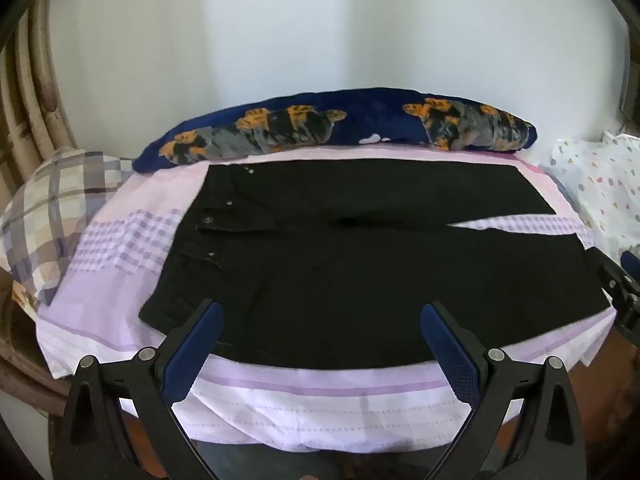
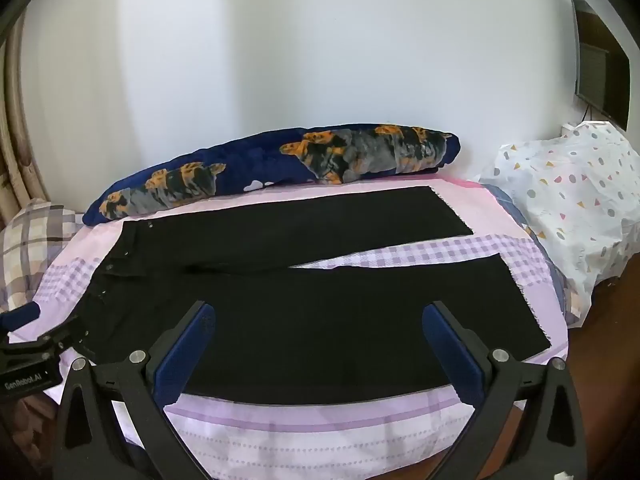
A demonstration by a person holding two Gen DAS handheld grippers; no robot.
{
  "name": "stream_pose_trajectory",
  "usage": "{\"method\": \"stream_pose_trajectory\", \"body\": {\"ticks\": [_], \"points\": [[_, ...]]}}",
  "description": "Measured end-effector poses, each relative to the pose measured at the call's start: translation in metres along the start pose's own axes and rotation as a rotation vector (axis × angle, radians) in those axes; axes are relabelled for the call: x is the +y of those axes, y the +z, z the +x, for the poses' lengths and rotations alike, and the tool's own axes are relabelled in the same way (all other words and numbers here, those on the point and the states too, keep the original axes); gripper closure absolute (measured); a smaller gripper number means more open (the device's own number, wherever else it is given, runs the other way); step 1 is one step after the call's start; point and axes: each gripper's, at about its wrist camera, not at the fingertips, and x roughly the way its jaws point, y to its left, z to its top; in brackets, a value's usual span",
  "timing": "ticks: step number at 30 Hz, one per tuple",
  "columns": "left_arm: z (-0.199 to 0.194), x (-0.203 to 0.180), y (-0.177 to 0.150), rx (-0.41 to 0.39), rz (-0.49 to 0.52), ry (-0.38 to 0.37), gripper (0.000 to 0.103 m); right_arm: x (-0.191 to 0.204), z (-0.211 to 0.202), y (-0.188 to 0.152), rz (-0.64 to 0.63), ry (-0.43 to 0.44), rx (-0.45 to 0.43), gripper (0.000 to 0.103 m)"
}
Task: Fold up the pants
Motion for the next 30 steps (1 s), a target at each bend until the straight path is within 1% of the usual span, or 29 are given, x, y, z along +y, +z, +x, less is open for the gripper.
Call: {"method": "stream_pose_trajectory", "body": {"ticks": [3, 4, 5, 7, 9, 11, 12, 20, 30], "points": [[-0.004, -0.001, -0.002, -0.007, -0.015, 0.006, 0.004, 0.004, -0.001, 0.001, 0.001, -0.002, 0.001, 0.000], [-0.001, -0.005, -0.004, 0.012, -0.005, 0.018, 0.004, 0.006, -0.001, 0.003, 0.003, -0.001, 0.007, 0.000], [0.002, -0.011, -0.004, 0.035, 0.000, 0.014, 0.004, 0.005, 0.000, 0.003, 0.011, 0.004, 0.014, 0.000], [0.004, -0.016, -0.008, 0.037, -0.013, 0.008, 0.004, 0.007, 0.000, 0.002, 0.010, 0.008, 0.015, 0.000], [0.005, -0.014, -0.009, 0.045, -0.038, -0.005, 0.004, 0.009, 0.003, -0.003, 0.010, 0.011, 0.018, 0.000], [0.006, 0.000, -0.013, 0.052, -0.063, -0.033, 0.004, 0.008, 0.005, -0.001, 0.005, 0.012, 0.028, 0.000], [0.009, 0.005, -0.012, 0.062, -0.063, -0.035, 0.004, 0.009, 0.005, -0.001, -0.001, 0.008, 0.032, 0.000], [0.016, 0.007, -0.018, 0.085, -0.061, -0.026, 0.004, 0.015, 0.010, -0.006, -0.015, 0.006, 0.044, 0.000], [0.019, 0.006, -0.021, 0.088, -0.046, -0.015, 0.004, 0.015, 0.015, -0.009, -0.009, 0.010, 0.059, 0.000]]}}
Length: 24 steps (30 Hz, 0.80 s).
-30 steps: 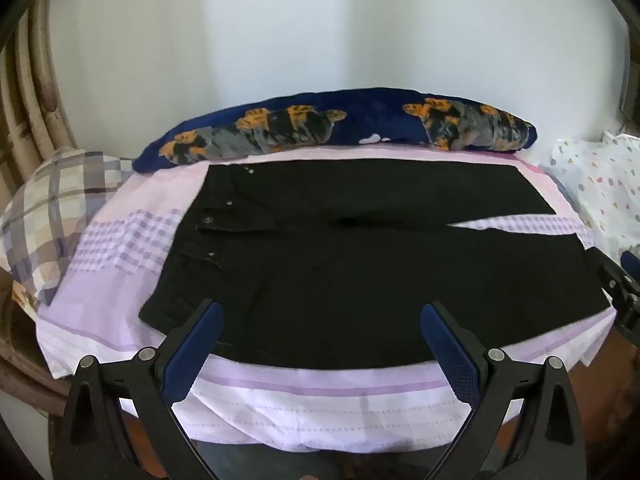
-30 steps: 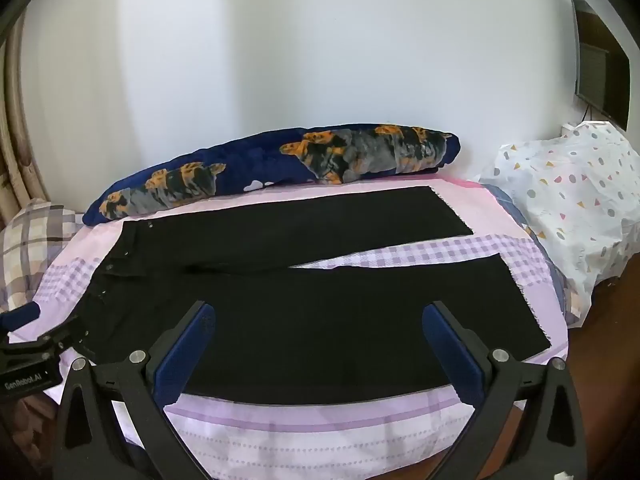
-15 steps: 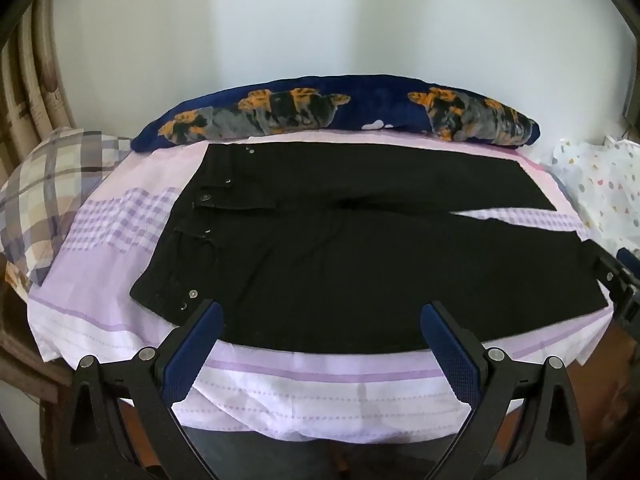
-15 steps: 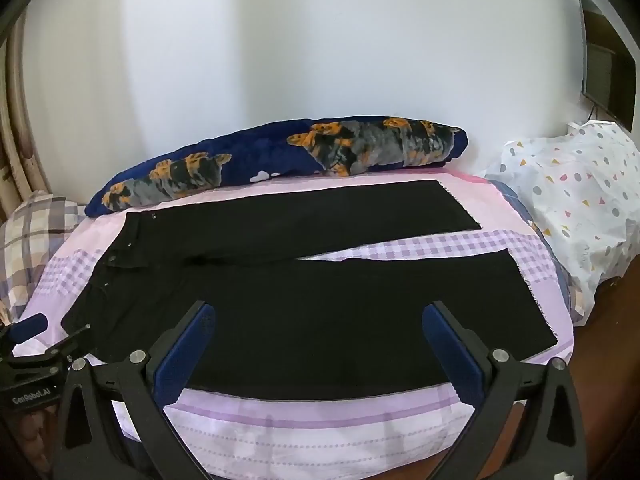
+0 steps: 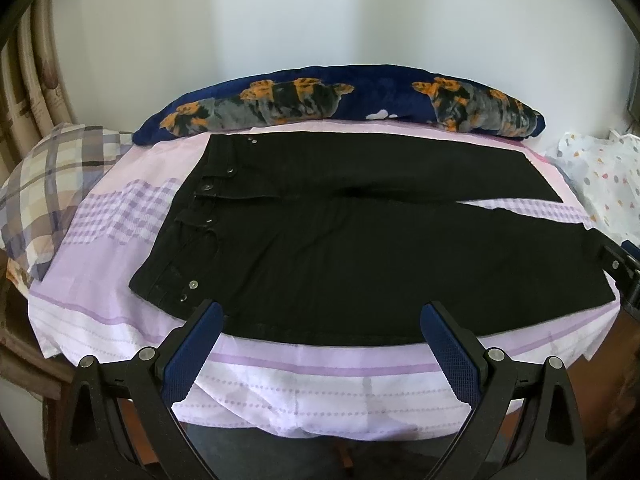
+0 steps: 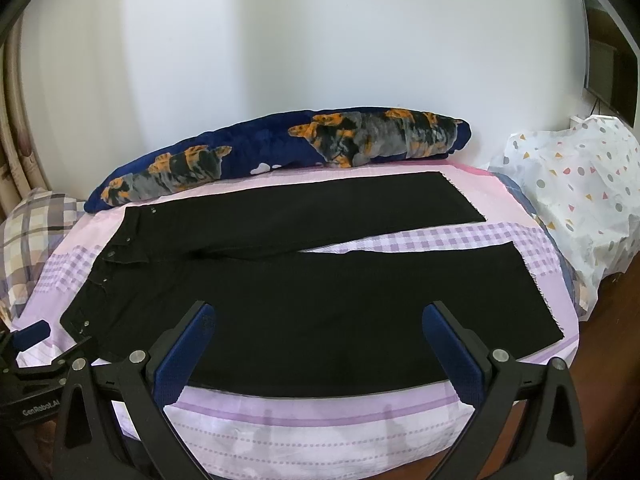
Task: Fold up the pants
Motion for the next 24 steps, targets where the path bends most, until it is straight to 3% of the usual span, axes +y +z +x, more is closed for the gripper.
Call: {"method": "stream_pose_trajectory", "body": {"ticks": [7, 15, 24], "points": [[-0.0005, -0.0014, -0.0018, -0.020, 0.020, -0.009, 0.004, -0.0009, 0.0001, -0.0002, 0.002, 0.002, 0.001, 0.000], [0.0026, -0.0005, -0.0014, 0.009, 0.010, -0.042, 0.004, -0.0003, 0.0009, 0.0014, -0.002, 0.000, 0.004, 0.000], [0.0081, 0.0002, -0.0040, 0.030, 0.003, -0.010, 0.004, -0.0009, 0.0025, -0.0026, -0.005, -0.003, 0.011, 0.000]]}}
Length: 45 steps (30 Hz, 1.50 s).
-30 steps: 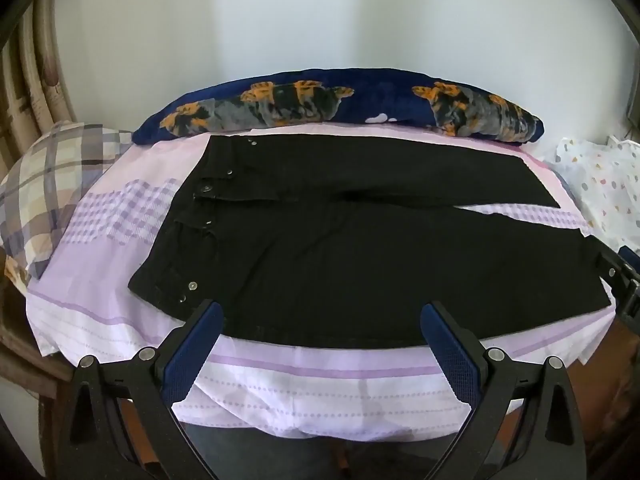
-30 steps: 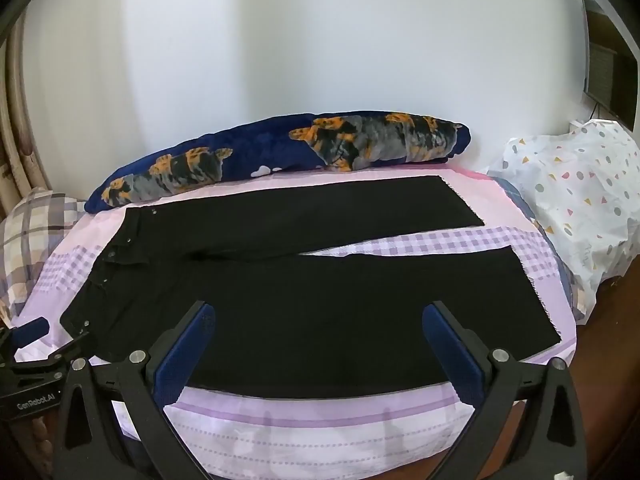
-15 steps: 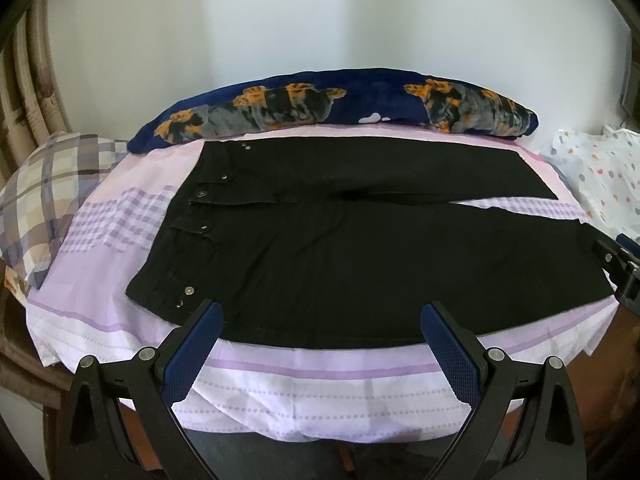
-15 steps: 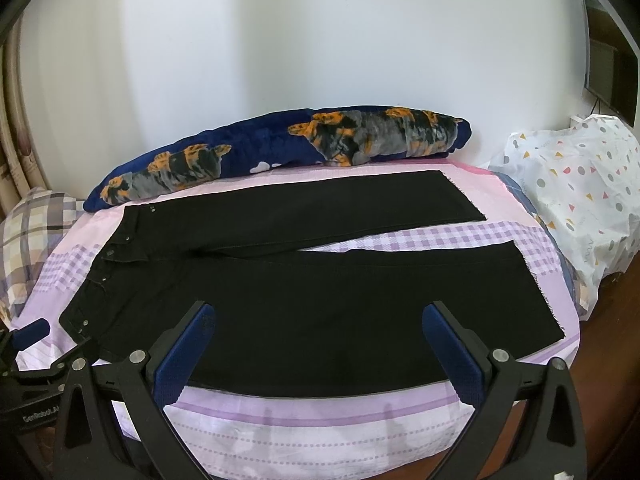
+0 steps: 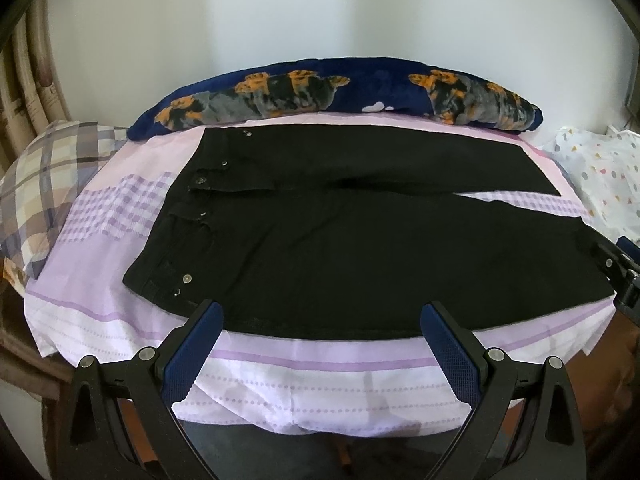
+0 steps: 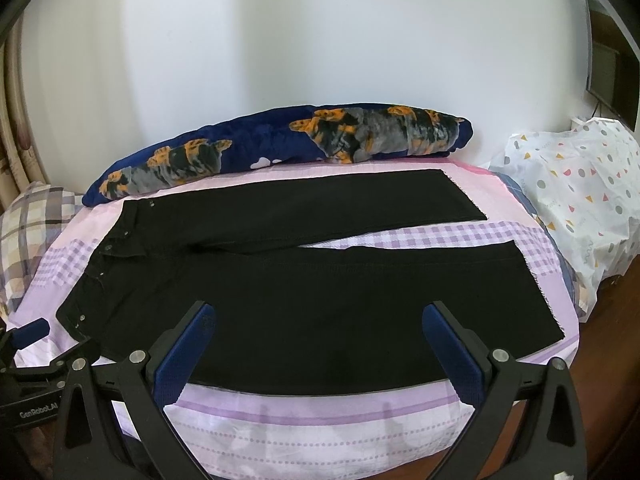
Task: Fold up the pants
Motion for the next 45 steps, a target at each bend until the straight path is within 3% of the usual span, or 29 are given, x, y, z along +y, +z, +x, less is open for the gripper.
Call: {"method": "stream_pose_trajectory", "body": {"ticks": [45], "points": [[0.0070, 0.0055, -0.0058, 0.024, -0.014, 0.013, 0.004, 0.0034, 0.0111, -0.0062, 0.000, -0.003, 0.033, 0.000]]}}
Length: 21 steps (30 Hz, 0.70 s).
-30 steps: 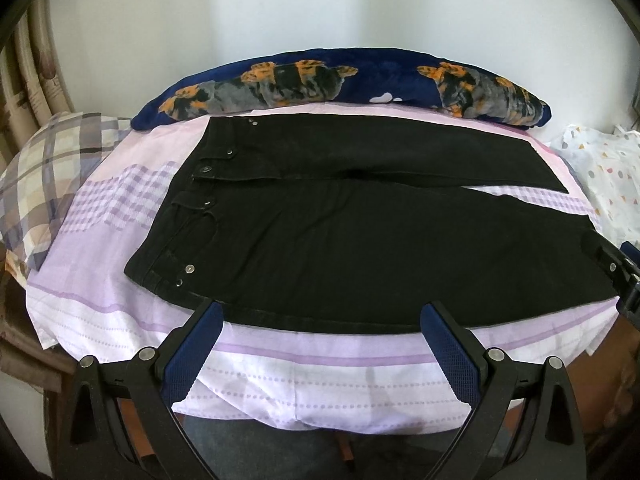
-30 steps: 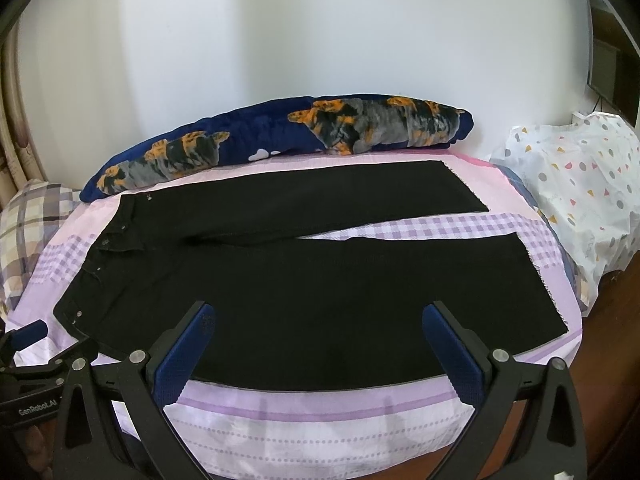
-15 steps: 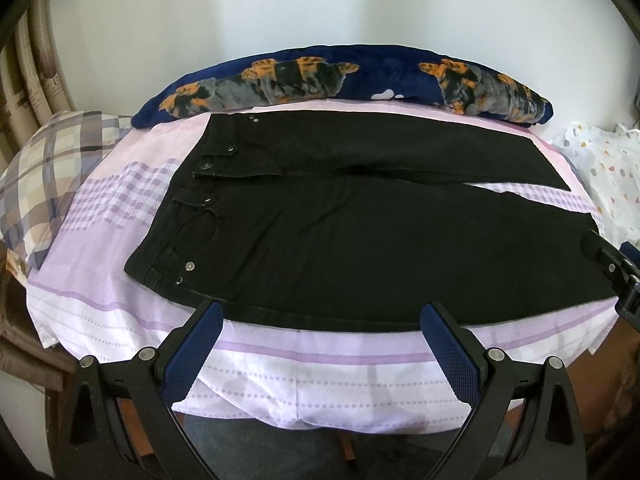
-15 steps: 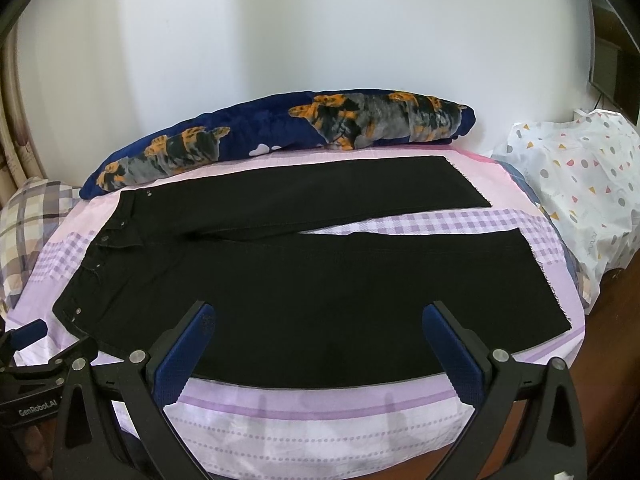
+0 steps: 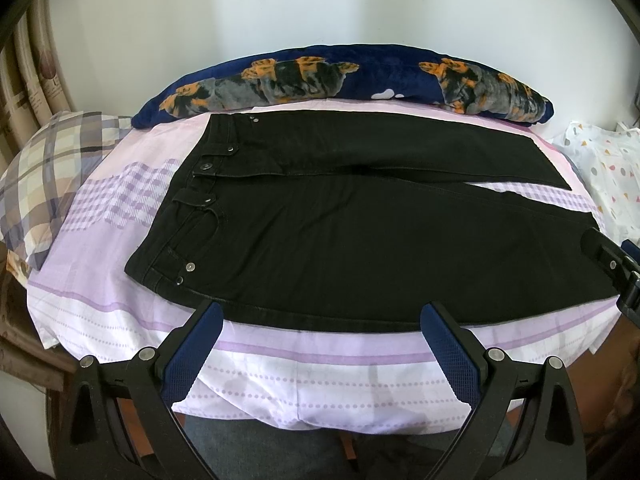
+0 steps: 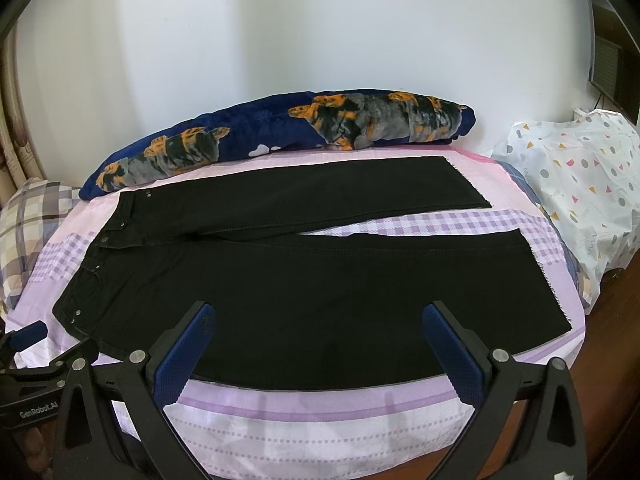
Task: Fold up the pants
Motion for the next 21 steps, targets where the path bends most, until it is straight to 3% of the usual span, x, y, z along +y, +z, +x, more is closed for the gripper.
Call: {"method": "stream_pose_trajectory", "body": {"ticks": [21], "points": [[0.0081, 0.0072, -0.0057, 0.001, -0.006, -0.010, 0.004, 0.0032, 0.0075, 0.0022, -0.006, 0.004, 0.008, 0.000]]}}
